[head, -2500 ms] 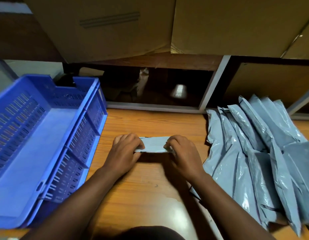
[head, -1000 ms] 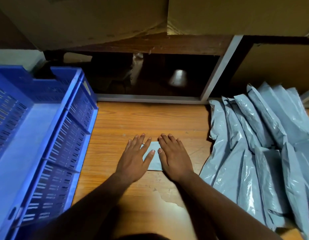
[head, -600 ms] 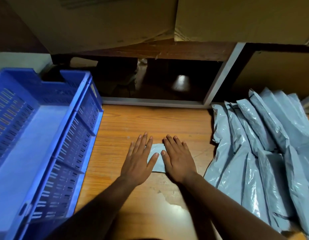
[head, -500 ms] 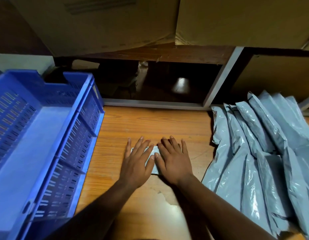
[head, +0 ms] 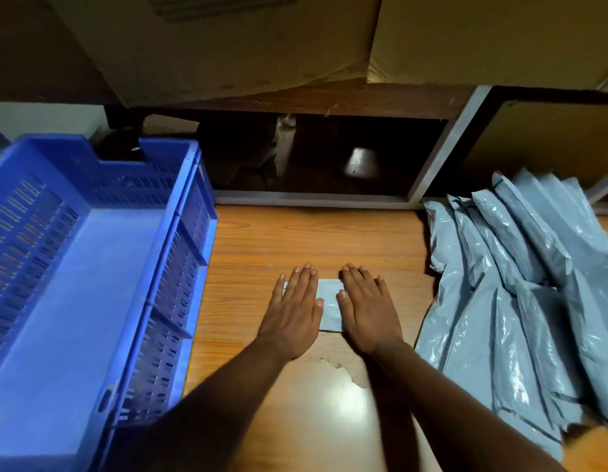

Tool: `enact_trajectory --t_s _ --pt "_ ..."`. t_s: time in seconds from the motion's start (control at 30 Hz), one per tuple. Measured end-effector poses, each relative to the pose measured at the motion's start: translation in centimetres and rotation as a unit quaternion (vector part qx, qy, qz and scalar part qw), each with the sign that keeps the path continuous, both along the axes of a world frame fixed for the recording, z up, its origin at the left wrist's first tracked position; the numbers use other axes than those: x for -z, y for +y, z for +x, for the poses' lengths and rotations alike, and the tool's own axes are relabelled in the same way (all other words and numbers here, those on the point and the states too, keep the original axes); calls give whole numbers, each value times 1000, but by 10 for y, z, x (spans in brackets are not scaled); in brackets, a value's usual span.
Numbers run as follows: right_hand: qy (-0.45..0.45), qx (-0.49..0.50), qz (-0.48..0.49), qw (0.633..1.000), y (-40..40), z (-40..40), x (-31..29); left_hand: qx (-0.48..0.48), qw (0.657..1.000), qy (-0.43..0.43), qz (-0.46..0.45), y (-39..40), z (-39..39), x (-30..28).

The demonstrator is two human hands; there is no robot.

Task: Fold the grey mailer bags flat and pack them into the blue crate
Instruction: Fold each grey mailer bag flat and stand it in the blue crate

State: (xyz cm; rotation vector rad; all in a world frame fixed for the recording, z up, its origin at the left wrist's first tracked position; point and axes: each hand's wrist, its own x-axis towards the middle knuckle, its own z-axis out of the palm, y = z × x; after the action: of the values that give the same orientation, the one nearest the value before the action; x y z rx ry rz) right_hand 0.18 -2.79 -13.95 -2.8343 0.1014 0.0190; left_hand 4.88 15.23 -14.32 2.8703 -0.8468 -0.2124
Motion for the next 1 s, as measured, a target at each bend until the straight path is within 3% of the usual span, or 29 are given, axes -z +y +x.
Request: enact_trajectory --t_s 0.1,0.27,0.37,0.47,0.7,0.8,0.9,1.0 --pt "5 56 2 998 2 -8 -3 -3 999 38 12 -1 3 -5" --pt "46 30 34 998 -1 -7 -13 26 993 118 19 7 12 -22" --pt "33 2 35 999 -11 -15 -32 62 994 80 38 21 19 -38" --pt "34 -5 56 998 -21 -16 -48 59 996 68 -19 31 23 -47" --pt "139 -66 170 973 -47 -8 -71 -22 981 162 -107 26 25 -84" --pt "157 -104 217 958 -54 4 -89 -17 982 149 -114 34 29 -109" --pt "111 -113 278 948 -49 20 -126 -31 984 82 -156 50 33 -140" --pt "34 -125 276 952 -40 37 -169 -22 978 38 -205 68 36 -182"
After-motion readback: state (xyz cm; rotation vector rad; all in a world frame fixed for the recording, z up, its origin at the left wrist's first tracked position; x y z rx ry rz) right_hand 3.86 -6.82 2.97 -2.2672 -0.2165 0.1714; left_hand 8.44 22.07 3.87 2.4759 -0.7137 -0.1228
